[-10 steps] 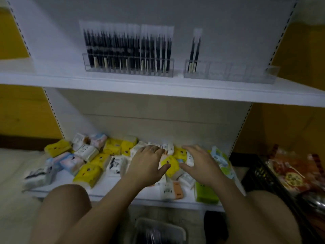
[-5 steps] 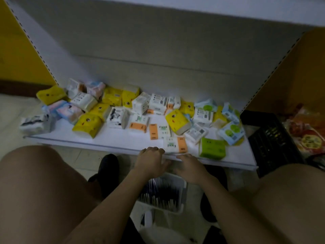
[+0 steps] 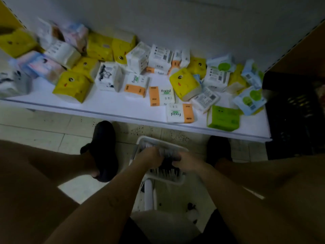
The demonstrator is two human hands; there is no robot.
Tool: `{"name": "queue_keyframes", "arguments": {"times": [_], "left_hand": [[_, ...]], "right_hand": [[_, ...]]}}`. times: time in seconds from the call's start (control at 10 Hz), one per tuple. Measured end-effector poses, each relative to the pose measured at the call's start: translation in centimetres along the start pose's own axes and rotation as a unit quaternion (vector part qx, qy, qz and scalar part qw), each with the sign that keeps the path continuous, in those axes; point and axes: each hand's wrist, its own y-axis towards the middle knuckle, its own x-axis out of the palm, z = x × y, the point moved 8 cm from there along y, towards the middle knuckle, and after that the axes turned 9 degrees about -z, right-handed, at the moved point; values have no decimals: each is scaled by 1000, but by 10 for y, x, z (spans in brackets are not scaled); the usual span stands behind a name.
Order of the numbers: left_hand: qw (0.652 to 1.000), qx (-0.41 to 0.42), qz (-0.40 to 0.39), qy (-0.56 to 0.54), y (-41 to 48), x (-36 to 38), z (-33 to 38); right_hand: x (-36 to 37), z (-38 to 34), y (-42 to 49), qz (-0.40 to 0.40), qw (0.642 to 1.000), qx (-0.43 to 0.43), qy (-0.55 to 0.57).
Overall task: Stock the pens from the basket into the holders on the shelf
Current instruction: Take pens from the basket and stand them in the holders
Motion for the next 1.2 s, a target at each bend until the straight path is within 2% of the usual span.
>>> {"name": "queue_keyframes", "arguments": {"times": [0.1, 0.2, 0.4, 0.5, 0.6, 0.7, 0.9, 1.0, 1.1, 1.2], "left_hand": [[996, -9, -52, -67, 18, 33, -11], [988, -62, -81, -112, 31, 53, -27], [976, -63, -192, -85, 54, 89, -31], [977, -31, -189, -89, 69, 101, -32], [975, -8, -201, -96, 71, 107, -26], [976, -23, -145, -158, 75, 97, -28], [940, -53, -6, -336, 65, 52, -40], [932, -41, 15, -359, 54, 32, -42], [928, -48, -37, -368, 38, 32, -44], [914, -83, -87, -389, 23, 45, -51]], "right_hand": [[23, 24, 8, -44, 998, 48, 19], [37, 43, 16, -71, 994, 75, 24], [42, 59, 24, -86, 991, 90, 49], [40, 57, 24, -78, 987, 95, 101], [42, 59, 22, -81, 987, 110, 85], [42, 60, 29, -87, 985, 130, 67], [52, 48, 57, -89, 986, 132, 44], [63, 48, 66, -95, 983, 147, 49], [83, 50, 71, -119, 977, 170, 55], [96, 51, 75, -108, 974, 181, 83]]}}
